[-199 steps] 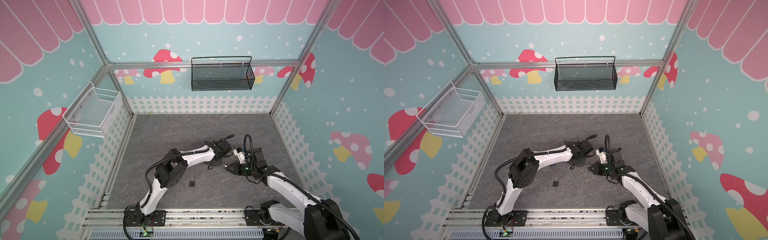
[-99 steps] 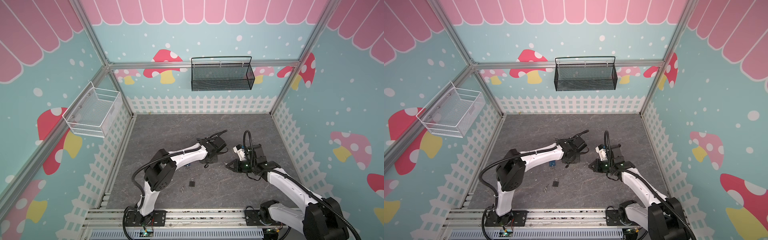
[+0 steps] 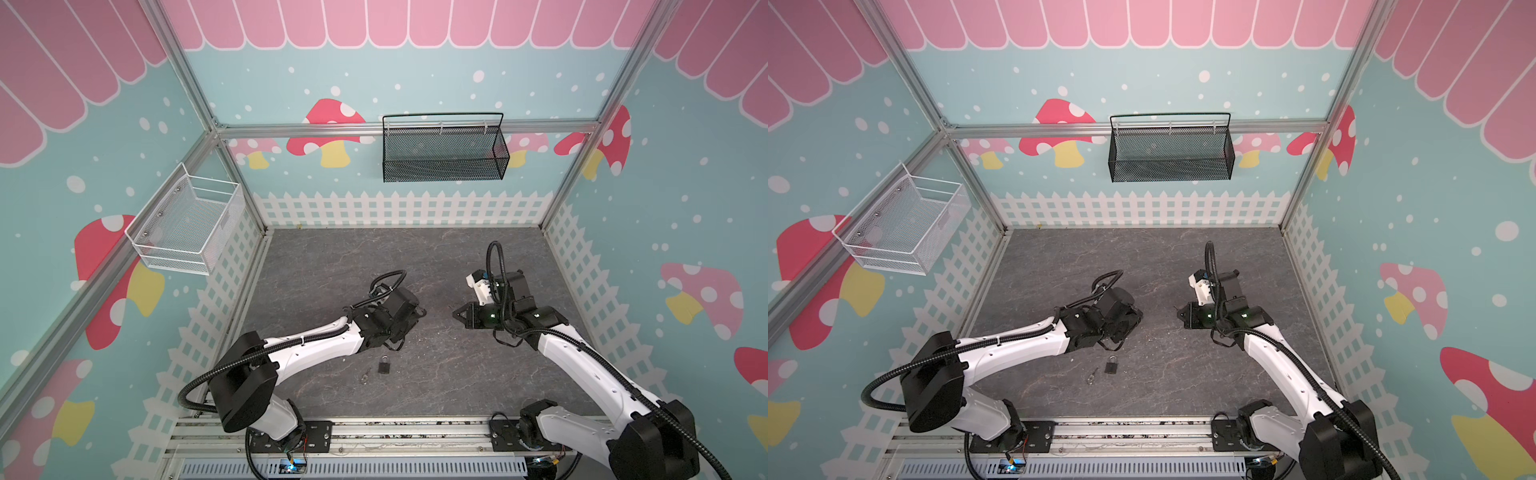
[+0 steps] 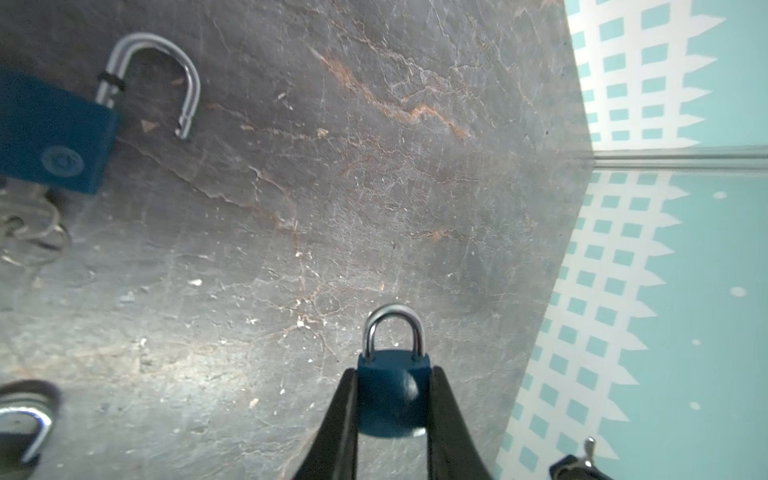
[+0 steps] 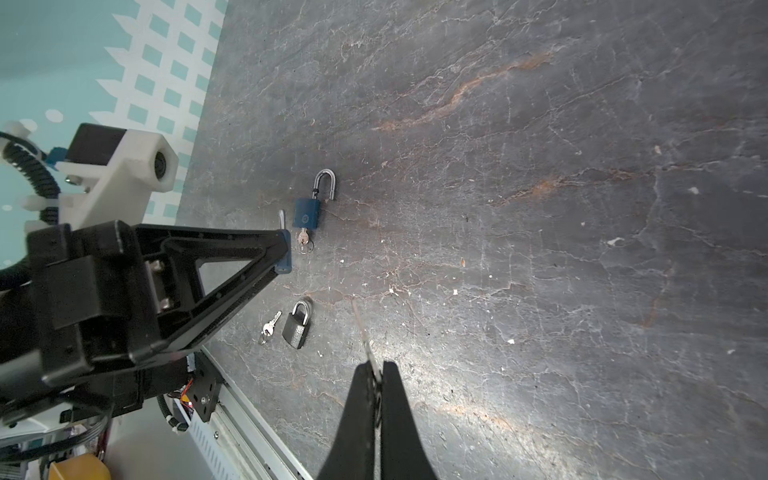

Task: Unlock with the key
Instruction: 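Lift the padlock with the left gripper and bring it toward the right gripper's key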

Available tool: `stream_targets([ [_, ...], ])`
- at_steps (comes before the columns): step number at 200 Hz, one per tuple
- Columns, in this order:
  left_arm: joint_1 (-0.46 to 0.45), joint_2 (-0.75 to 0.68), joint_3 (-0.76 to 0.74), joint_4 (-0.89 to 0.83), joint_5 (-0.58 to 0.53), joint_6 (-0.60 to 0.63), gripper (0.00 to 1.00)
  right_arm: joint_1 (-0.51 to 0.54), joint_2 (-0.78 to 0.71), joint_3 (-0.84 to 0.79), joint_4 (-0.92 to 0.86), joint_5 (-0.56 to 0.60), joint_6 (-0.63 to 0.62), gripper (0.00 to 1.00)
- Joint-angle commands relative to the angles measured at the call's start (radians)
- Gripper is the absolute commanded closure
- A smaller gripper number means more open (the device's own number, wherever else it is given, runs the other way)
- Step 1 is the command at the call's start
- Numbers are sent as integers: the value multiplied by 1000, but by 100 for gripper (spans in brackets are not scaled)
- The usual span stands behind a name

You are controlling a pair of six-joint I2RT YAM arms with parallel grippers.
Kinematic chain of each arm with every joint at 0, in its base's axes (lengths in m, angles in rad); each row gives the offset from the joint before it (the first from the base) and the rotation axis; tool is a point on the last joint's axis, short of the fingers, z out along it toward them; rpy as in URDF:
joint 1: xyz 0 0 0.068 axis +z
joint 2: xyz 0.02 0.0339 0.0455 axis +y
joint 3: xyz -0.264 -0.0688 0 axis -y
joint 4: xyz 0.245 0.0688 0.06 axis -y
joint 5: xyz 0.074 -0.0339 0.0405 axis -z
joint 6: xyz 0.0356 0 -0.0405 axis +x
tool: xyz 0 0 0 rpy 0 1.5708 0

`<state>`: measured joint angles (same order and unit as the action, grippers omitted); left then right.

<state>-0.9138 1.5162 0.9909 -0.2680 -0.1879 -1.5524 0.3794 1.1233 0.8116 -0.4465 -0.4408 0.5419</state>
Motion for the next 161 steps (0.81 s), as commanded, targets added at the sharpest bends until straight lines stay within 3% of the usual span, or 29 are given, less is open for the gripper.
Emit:
stream_targets([
  [1,-27,-49,-29,126,-99,-205,100,86,16,17,-16,92,50,100],
  [62,-46,-68,-61,143,-126,-274,100,263,43,-3,98,152,234,100],
  [161,-50,-83,-71,141,-154,-255,100,302,125,44,173,130,281,100],
])
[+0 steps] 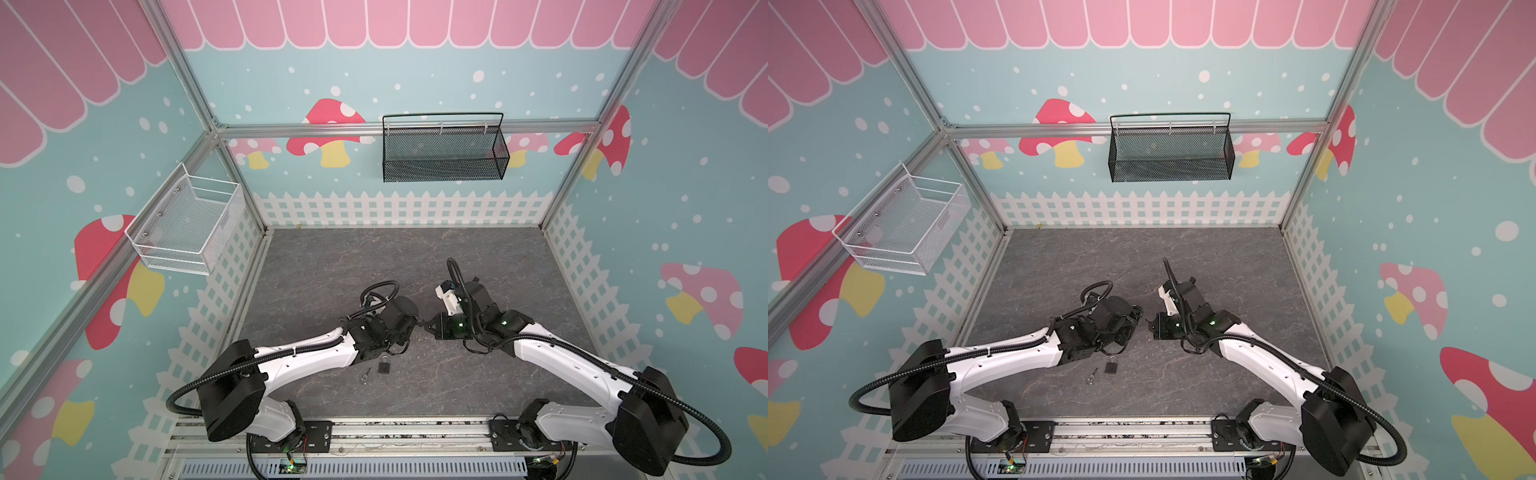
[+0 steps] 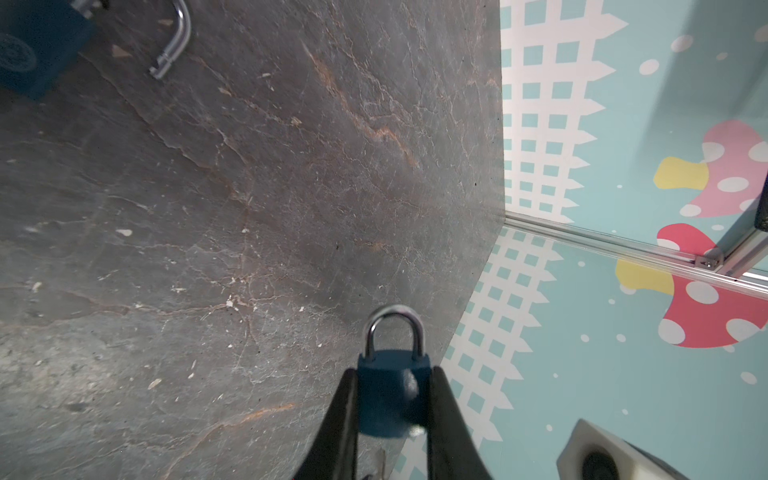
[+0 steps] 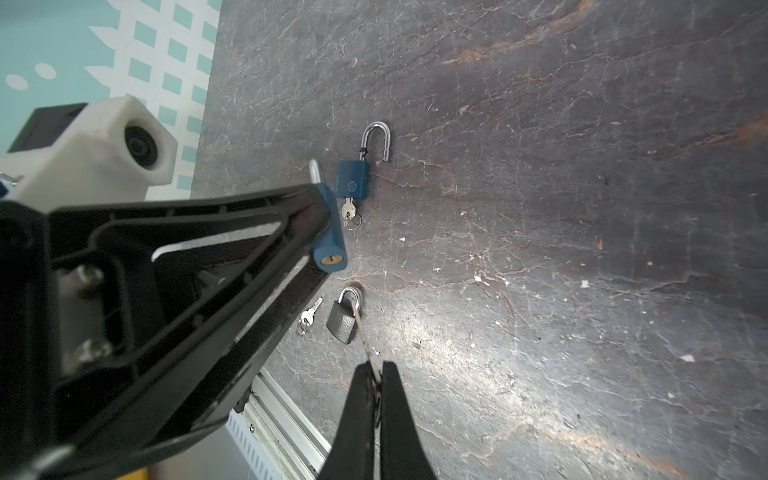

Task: Unlock with the key
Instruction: 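Lift the padlock with the left gripper and bring it toward the right gripper's key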

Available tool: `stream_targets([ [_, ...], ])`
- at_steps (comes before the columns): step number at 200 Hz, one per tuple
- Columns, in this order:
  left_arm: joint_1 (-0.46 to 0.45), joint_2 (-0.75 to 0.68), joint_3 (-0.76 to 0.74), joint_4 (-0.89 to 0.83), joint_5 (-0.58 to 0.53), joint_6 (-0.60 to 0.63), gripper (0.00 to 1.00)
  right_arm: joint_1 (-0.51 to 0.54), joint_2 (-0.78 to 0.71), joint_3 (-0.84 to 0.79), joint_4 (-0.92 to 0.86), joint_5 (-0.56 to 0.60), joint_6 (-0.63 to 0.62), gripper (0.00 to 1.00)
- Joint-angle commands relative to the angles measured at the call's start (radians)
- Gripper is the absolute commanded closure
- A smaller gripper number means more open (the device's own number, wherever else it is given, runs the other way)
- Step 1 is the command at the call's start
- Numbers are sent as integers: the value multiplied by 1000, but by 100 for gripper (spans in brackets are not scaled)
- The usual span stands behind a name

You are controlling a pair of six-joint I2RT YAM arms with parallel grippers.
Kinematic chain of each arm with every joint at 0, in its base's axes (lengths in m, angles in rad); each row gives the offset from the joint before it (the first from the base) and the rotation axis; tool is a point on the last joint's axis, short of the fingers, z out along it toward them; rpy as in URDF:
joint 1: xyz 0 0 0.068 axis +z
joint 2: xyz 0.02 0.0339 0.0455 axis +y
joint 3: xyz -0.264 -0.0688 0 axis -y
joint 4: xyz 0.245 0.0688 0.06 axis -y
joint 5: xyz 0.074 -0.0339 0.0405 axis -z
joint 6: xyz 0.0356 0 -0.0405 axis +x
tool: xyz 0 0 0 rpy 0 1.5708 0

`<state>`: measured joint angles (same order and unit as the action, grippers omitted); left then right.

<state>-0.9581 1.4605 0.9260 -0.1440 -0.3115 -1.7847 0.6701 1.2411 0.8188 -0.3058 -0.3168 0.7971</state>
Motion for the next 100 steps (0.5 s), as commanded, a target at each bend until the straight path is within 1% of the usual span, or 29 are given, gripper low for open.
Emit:
stream_targets([
  [1,-5,-28,-5,18,-30,-23,100,12,7,37,33,6,26,100],
  [31,-5,-26,-9,34,-29,-25,100,13,10,40,40,16,34,100],
  [63,-5,-19,-12,60,-19,-27,100,13,24,34,79,-4,47,100],
  [100,-5,-20,-18,77,-14,-27,100,13,32,39,83,13,53,100],
])
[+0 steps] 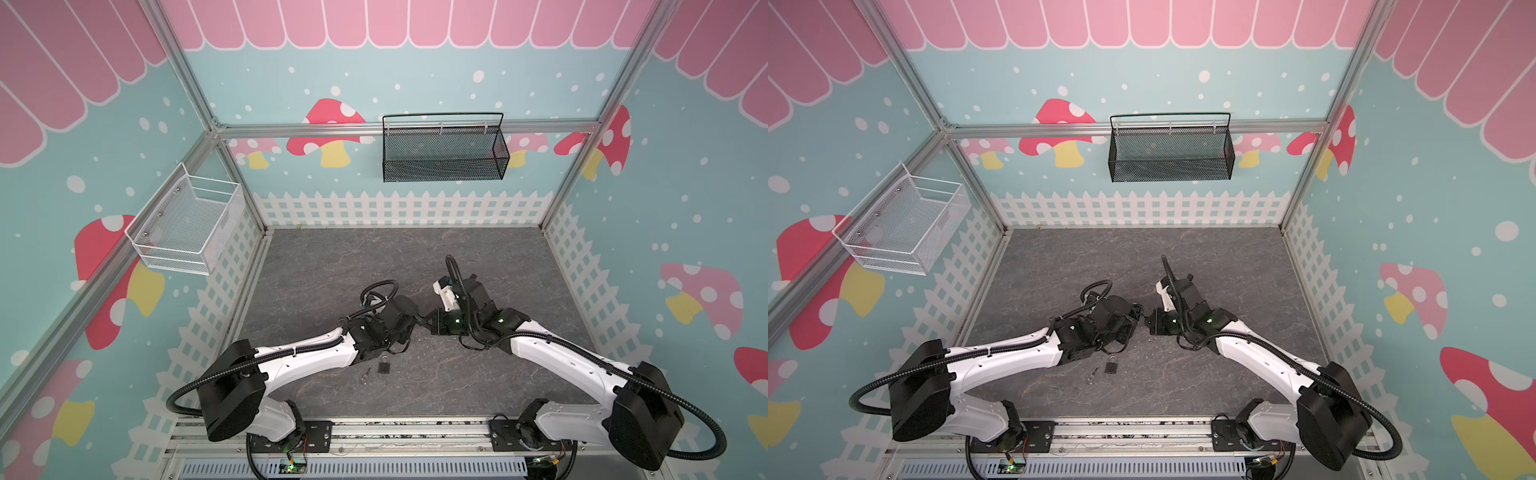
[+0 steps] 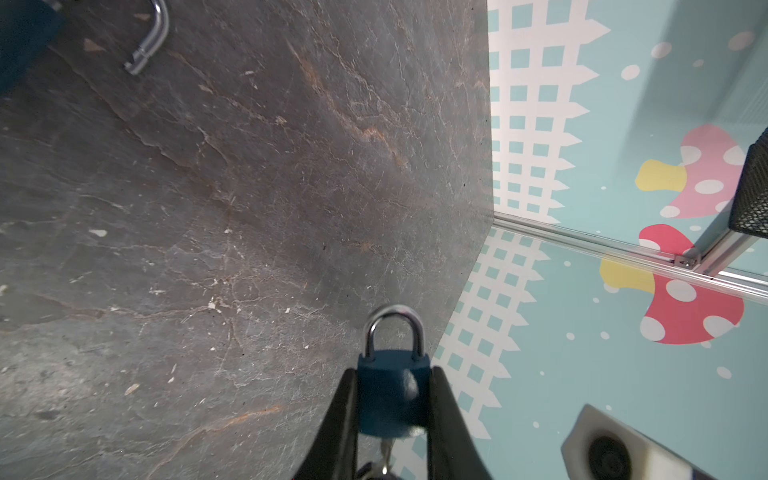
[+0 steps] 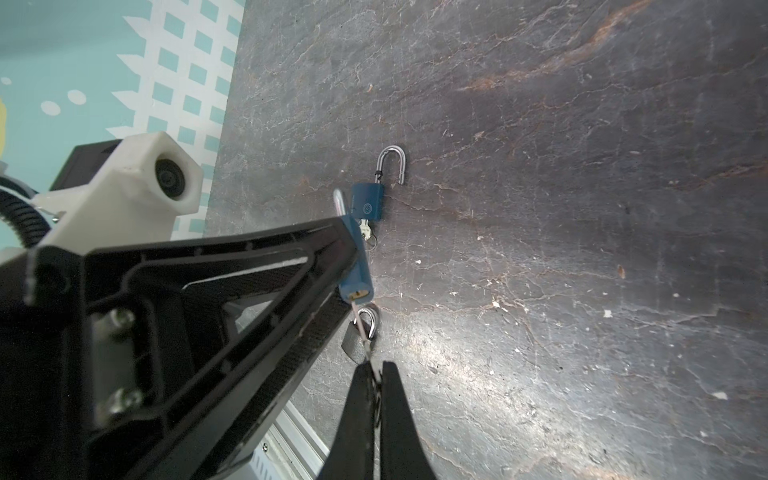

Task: Unlock with the key
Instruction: 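Lift the padlock with the left gripper and bring it toward the right gripper's key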

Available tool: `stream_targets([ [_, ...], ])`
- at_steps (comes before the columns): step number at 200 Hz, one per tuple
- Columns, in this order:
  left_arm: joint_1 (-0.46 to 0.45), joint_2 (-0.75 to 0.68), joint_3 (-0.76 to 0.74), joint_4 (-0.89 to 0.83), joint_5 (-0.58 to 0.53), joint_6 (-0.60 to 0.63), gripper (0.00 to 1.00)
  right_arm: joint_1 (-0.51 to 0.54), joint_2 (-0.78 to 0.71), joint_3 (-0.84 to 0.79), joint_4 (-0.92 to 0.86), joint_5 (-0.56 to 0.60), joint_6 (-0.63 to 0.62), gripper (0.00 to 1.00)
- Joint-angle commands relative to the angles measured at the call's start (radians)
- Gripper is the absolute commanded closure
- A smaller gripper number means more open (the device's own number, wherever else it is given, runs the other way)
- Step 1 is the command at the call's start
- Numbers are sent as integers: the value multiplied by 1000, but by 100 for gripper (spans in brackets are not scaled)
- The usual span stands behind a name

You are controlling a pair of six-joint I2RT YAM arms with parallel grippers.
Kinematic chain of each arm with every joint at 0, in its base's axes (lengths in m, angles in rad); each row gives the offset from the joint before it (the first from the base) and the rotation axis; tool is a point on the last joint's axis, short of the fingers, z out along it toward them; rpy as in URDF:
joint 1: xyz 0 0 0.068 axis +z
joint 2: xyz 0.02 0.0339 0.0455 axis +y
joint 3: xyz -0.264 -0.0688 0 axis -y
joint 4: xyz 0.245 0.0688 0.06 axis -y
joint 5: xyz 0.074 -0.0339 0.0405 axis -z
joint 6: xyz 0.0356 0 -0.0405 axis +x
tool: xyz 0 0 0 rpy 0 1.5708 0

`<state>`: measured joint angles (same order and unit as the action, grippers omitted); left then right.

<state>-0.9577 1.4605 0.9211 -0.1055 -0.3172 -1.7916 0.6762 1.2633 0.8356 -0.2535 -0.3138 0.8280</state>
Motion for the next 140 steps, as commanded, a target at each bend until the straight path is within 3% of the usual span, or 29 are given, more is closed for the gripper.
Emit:
stream_targets([
  [1,-6,-20,-13,38,-8,-20,100,6,10,22,31,11,22,100],
  [140,-6,-2,-8,47,20,-11,100,6,-1,47,23,75,30,100],
])
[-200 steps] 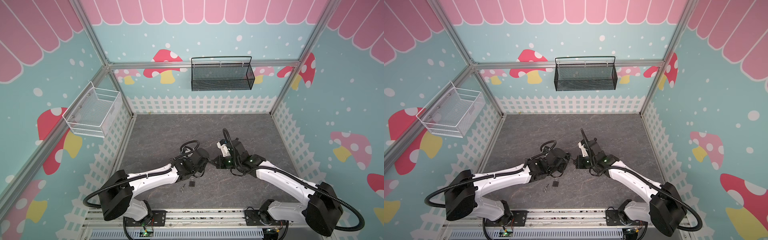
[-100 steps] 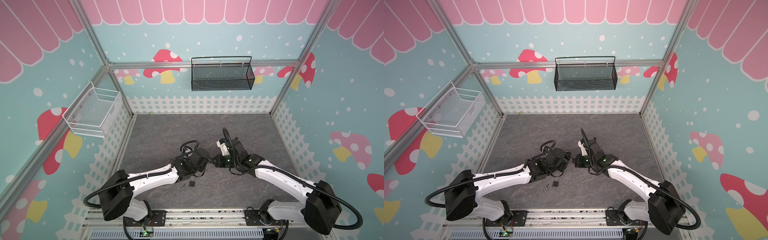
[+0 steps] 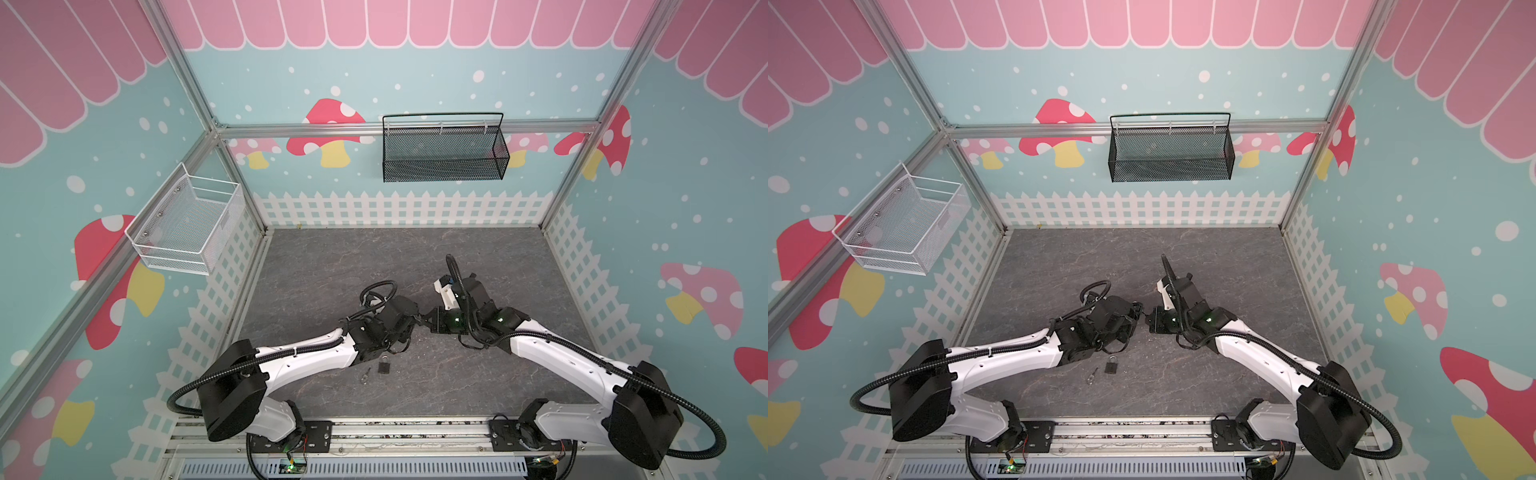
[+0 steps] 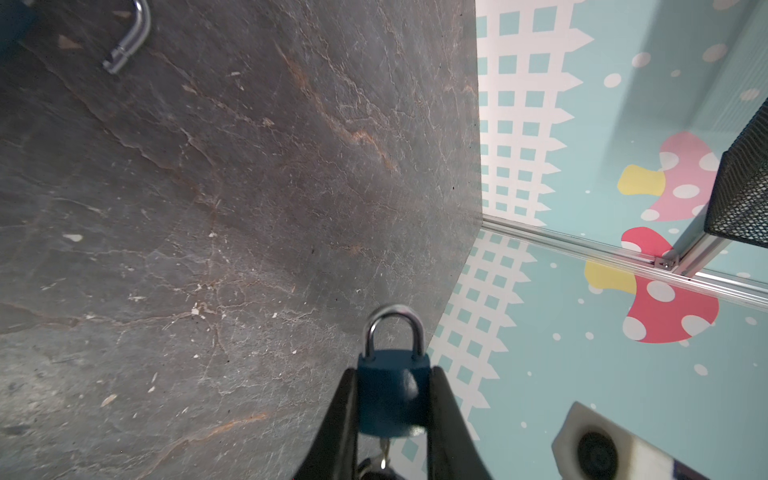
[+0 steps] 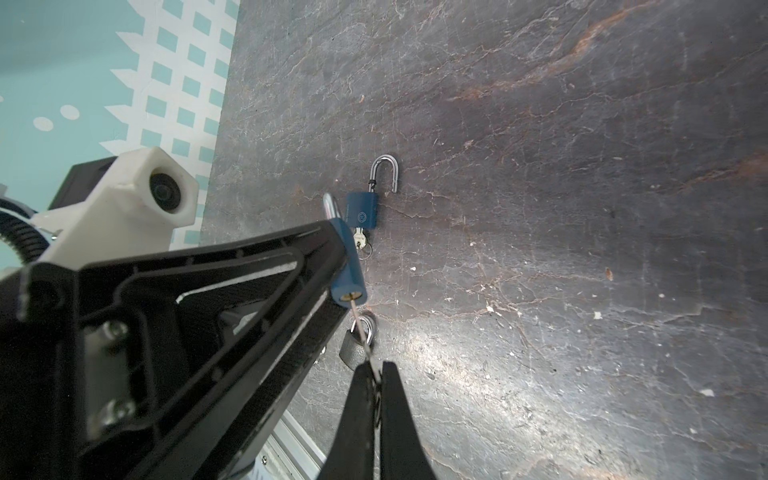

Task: Unlock with the key
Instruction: 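Lift the padlock with the left gripper and bring it toward the right gripper's key, then push the silver key into the held padlock's keyhole with the right gripper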

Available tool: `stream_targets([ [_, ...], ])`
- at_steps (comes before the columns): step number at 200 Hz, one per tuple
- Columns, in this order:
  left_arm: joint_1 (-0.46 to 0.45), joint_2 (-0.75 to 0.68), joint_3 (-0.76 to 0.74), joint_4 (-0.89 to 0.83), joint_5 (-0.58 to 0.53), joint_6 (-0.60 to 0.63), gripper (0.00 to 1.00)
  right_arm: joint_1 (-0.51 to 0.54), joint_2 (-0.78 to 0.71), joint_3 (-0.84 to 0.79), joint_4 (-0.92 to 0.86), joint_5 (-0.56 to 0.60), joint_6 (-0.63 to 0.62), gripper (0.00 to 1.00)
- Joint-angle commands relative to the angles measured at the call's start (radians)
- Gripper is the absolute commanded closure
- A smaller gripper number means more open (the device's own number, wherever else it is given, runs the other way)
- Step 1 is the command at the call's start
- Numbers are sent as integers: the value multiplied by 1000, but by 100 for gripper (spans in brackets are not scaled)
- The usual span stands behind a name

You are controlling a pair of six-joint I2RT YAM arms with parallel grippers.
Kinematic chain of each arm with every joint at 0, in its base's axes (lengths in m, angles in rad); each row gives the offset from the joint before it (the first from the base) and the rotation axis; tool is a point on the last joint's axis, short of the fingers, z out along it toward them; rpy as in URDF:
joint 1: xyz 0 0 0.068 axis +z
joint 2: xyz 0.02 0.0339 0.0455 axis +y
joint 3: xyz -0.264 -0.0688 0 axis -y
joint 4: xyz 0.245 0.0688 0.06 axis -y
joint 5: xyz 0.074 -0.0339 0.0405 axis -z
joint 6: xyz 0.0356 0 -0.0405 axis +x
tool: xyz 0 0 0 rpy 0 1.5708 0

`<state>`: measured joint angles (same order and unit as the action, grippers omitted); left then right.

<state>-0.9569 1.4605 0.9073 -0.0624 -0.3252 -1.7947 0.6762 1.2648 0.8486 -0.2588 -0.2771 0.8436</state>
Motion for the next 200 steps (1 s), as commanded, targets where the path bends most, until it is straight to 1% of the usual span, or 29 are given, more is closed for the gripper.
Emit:
stream_targets([
  [1,-6,-2,7,2,28,-8,100,6,-5,34,28,40,15,100],
  [44,-6,4,21,-22,31,-1,100,6,-22,41,30,61,9,100],
  [75,-5,14,36,-40,34,6,100,6,-21,43,39,43,11,100],
  [129,-2,21,44,-21,19,-5,100,15,-12,39,45,6,-6,100],
  [200,-2,24,54,-1,55,-2,100,20,15,56,17,66,-9,100],
])
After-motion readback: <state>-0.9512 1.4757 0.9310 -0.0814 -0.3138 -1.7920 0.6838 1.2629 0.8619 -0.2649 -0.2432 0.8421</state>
